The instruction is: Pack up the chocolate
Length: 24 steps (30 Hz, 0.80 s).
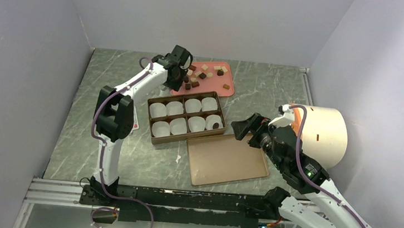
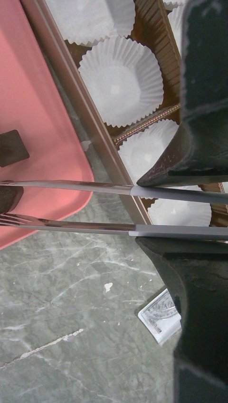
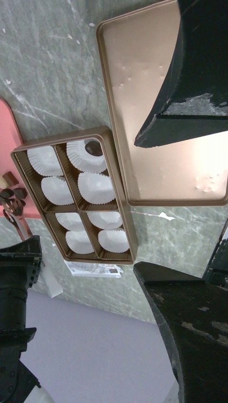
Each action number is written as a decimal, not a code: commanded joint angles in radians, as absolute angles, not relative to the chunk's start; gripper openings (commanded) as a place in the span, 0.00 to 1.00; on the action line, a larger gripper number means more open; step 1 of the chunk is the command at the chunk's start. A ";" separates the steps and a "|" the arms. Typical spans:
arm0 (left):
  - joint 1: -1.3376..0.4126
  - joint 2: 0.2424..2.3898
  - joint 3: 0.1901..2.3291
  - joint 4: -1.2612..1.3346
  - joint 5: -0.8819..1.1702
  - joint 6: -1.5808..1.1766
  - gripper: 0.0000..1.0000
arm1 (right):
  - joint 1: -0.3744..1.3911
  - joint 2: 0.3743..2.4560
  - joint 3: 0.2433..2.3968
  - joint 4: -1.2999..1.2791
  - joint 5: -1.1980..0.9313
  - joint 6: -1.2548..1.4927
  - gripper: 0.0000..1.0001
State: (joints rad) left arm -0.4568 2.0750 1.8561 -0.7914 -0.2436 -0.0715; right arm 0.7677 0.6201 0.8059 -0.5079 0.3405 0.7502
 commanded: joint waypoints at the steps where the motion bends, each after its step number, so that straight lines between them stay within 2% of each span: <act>1: -0.452 2.065 1.862 -0.778 -0.268 -0.067 0.39 | 0.766 0.614 0.822 -0.491 0.359 0.750 0.96; 9: -0.452 2.028 1.865 -0.793 -0.268 -0.068 0.27 | 0.766 0.599 0.809 -0.492 0.368 0.753 0.96; 24: -0.454 1.976 1.890 -0.812 -0.241 -0.074 0.22 | 0.765 0.611 0.808 -0.484 0.360 0.756 0.96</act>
State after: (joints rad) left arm -0.4564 2.0609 1.8553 -0.8124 -0.2413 -0.0719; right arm 0.7677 0.6159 0.8059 -0.5106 0.3431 0.7521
